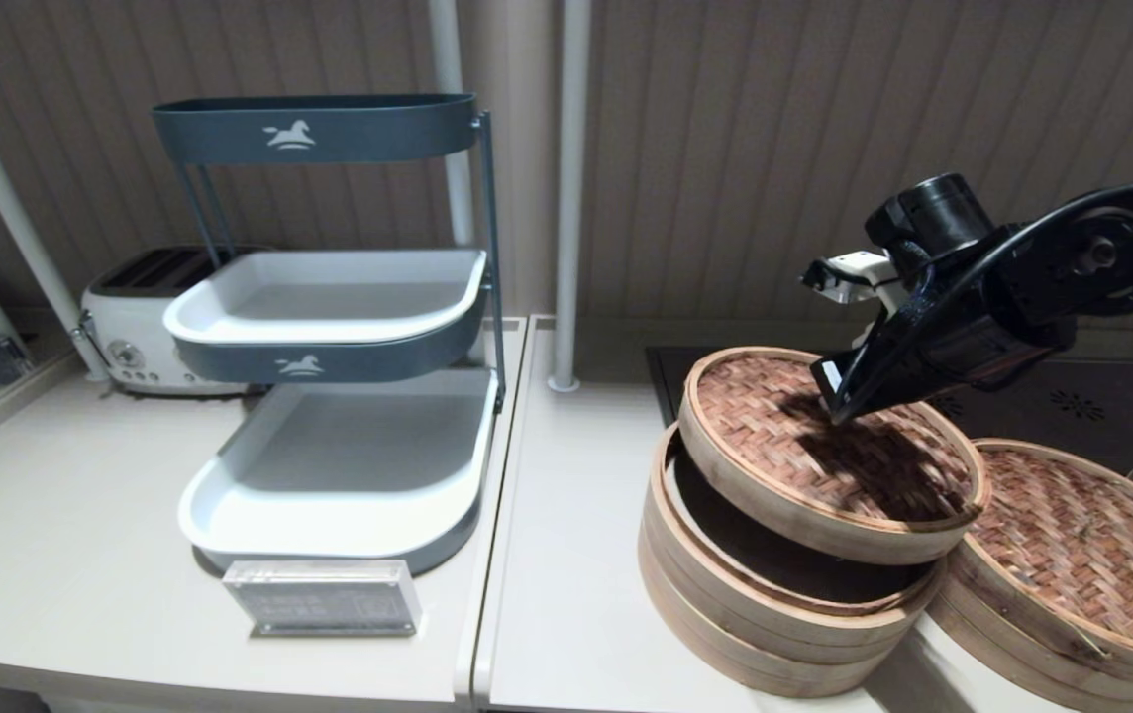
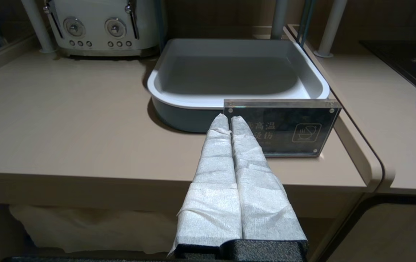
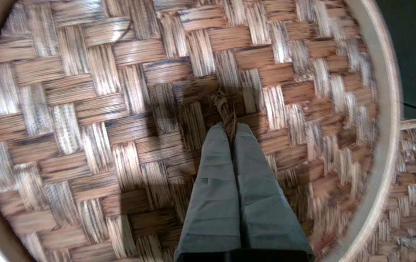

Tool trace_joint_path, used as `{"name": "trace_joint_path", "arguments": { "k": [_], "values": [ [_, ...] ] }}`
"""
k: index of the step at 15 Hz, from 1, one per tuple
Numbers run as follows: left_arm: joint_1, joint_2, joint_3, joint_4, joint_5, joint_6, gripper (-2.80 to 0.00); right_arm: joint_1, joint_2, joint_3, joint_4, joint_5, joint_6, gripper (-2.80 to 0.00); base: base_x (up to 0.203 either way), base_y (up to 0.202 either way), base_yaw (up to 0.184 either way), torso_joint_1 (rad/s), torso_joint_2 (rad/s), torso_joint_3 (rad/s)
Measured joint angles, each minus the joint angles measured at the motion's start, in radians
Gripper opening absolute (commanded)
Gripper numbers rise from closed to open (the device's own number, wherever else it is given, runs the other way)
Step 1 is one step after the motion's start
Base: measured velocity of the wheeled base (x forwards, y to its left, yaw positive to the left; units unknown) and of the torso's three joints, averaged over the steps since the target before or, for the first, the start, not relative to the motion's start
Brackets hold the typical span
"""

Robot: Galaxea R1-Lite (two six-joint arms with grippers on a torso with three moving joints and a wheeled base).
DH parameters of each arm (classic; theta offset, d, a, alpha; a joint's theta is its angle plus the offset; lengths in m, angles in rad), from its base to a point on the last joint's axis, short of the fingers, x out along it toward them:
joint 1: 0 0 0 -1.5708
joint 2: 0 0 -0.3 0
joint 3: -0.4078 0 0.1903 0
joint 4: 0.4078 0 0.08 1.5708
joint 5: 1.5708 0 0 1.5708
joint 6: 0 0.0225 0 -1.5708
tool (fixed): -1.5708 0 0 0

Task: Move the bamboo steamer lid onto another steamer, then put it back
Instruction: Put the steamer

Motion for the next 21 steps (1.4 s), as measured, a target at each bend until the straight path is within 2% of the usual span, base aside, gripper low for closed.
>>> {"name": "trace_joint_path", "arguments": {
  "k": [10, 21],
  "values": [
    [0.000, 0.000, 0.000, 0.000, 0.000, 0.000, -2.80, 0.091, -0.006, 0.029, 0.001, -0.048, 0.014, -2.80, 0.000, 0.000, 0.000, 0.000, 0.00, 0.000],
    [0.000, 0.000, 0.000, 0.000, 0.000, 0.001, -2.80, 0.109, -0.048, 0.118, -0.004, -0.048, 0.014, -2.80, 0.000, 0.000, 0.000, 0.000, 0.00, 0.000]
  ]
}}
